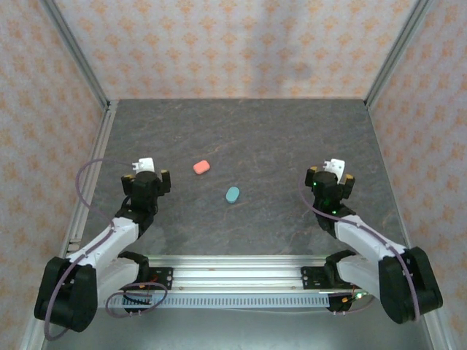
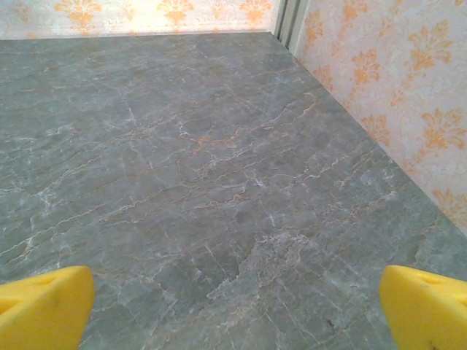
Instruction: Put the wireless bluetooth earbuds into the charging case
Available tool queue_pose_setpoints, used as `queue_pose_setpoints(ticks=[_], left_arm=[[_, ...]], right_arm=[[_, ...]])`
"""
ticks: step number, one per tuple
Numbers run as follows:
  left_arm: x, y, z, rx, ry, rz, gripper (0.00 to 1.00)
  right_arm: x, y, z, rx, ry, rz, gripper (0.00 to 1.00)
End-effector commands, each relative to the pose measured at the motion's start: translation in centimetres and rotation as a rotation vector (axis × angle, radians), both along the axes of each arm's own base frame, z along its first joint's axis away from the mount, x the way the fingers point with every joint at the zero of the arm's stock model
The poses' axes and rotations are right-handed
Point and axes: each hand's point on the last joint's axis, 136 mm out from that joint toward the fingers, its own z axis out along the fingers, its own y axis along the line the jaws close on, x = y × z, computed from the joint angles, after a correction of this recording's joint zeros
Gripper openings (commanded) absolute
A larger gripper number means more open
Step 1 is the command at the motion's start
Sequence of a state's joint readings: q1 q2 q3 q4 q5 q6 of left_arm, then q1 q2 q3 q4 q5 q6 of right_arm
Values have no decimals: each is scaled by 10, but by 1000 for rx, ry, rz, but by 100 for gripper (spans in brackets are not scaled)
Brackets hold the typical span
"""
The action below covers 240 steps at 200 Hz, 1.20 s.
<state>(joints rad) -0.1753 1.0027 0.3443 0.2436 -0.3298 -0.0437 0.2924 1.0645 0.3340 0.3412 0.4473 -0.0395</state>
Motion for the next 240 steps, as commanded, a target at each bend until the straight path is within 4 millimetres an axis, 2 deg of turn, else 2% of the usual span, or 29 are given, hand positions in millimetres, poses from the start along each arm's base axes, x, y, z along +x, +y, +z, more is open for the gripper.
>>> queue_pose_setpoints(ticks=[1,46,74,92,105,117,157,181,240], left_arm=[[10,14,22,-26,-160,47,100],[13,21,16,-13,-190,22,100],[29,10,9,-36,-187,-59,100],[41,4,7,-54,-207,-91,100],[52,-1,1,-62,-175,-114,100],[59,-6,-6,-63,-146,-146,100],[72,-13,-29,-59,-99,-189,100],[77,-16,-31,-65,-64,-202,100],[78,-6,-32,-79,-55,-150,100]], right_arm=[[18,3,17,57,-144,22,100],[26,-20,7,93,-231,-23,100],[35,-26,3,93,-260,1,100],[39,-31,-13,114,-247,-16,100],[42,-29,-23,111,-247,-3,100],[46,-27,-21,108,-262,11,100],[63,-12,-30,112,-146,99,100],[66,-10,-31,116,-134,118,100],[72,-8,-35,183,-102,181,100]])
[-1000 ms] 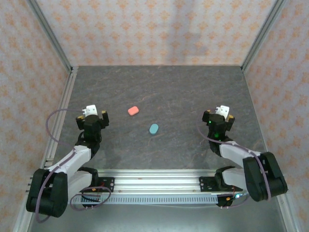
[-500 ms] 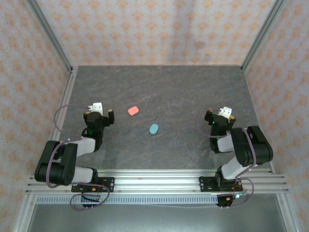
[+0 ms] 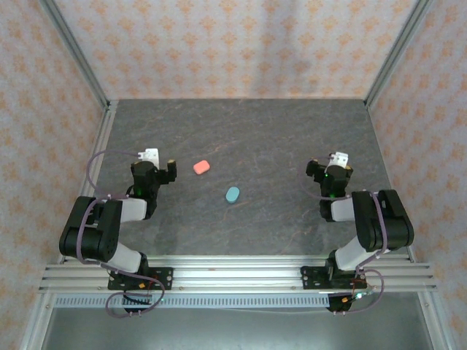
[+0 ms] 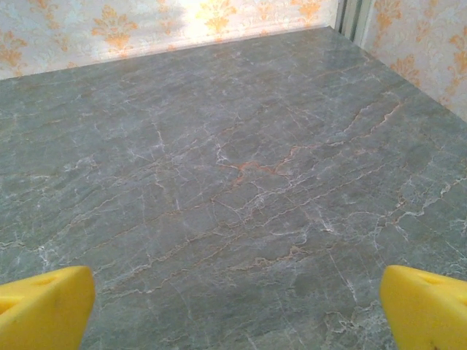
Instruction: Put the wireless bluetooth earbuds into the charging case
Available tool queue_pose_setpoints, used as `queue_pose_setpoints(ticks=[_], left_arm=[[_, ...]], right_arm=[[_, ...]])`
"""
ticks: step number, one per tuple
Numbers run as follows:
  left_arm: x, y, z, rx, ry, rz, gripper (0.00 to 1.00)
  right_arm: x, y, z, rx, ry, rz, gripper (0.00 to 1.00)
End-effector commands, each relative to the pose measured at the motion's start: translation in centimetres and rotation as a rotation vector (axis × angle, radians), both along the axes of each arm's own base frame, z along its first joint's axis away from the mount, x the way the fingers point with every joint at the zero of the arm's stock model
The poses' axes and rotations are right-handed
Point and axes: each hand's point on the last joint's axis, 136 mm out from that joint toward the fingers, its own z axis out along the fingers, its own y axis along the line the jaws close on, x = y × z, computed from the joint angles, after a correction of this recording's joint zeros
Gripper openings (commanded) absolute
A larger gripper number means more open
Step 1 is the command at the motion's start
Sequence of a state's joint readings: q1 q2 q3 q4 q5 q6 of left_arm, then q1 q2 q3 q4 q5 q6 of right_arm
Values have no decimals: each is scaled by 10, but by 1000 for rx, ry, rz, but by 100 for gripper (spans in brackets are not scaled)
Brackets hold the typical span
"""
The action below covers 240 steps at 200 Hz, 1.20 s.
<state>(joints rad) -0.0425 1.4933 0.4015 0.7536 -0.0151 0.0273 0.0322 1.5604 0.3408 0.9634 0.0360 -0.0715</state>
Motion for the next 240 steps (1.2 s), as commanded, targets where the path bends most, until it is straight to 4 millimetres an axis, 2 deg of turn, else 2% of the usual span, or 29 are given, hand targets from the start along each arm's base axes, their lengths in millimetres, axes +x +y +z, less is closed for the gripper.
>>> queue_pose_setpoints(ticks=[1,31,55,240], left_arm=[[5,6,7,3,-12,29,100],[5,7,7,3,-12,31,100],[5,7,6,3,-12,30,100],[5,7,7,4,-12,32,100]], right_arm=[[5,7,7,28,-11,54,100],[1,10,8,31,-34,69,100],[4,-15,5,35,12,-94,99],[4,-12,6,28,5,-73,99]])
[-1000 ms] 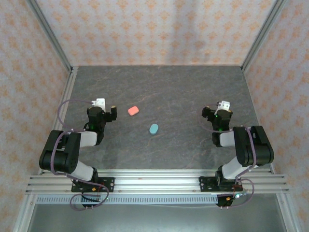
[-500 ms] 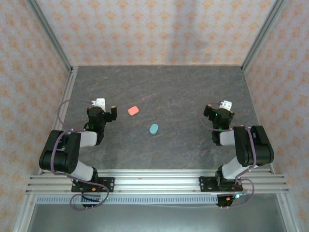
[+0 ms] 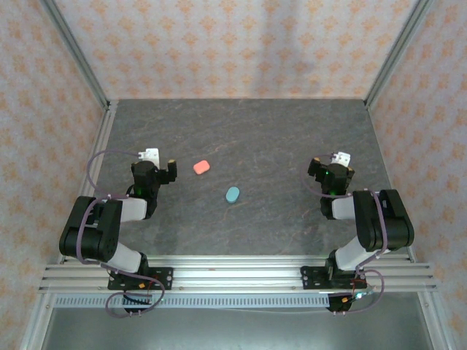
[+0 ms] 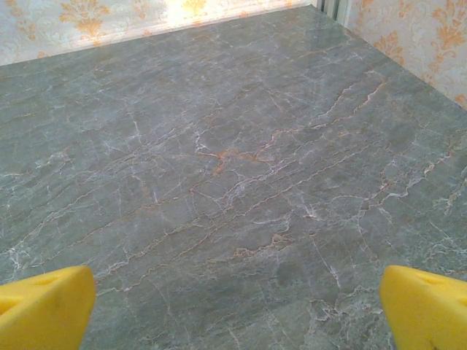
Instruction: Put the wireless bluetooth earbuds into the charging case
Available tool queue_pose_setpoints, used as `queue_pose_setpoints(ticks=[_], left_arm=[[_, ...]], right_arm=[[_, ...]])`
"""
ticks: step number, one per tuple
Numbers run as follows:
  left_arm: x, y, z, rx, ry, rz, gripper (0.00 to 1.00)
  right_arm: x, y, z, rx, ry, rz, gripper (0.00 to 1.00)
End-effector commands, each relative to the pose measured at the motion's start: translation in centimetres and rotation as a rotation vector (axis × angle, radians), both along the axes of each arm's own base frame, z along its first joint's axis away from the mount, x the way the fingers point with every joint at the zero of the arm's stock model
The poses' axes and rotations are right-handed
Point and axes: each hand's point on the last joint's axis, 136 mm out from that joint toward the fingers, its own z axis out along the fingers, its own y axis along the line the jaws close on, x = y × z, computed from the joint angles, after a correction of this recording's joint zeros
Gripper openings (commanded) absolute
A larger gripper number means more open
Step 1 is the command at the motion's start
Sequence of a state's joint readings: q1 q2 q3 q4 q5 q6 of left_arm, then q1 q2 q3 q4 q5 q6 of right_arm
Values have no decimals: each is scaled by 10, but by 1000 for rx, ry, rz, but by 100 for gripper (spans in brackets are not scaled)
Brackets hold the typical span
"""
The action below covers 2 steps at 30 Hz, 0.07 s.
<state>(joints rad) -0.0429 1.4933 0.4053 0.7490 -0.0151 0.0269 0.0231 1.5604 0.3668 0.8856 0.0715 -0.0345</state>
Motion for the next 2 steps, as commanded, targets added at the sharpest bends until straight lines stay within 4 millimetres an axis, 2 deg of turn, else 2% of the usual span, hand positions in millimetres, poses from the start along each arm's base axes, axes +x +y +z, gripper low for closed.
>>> queue_pose_setpoints(ticks=[1,2], left_arm=[[5,7,6,4,-12,31,100],[4,7,6,5,-12,31,100]], right_arm=[[5,-3,13,7,-39,-17,99],[5,-3,13,7,-40,-17,99]])
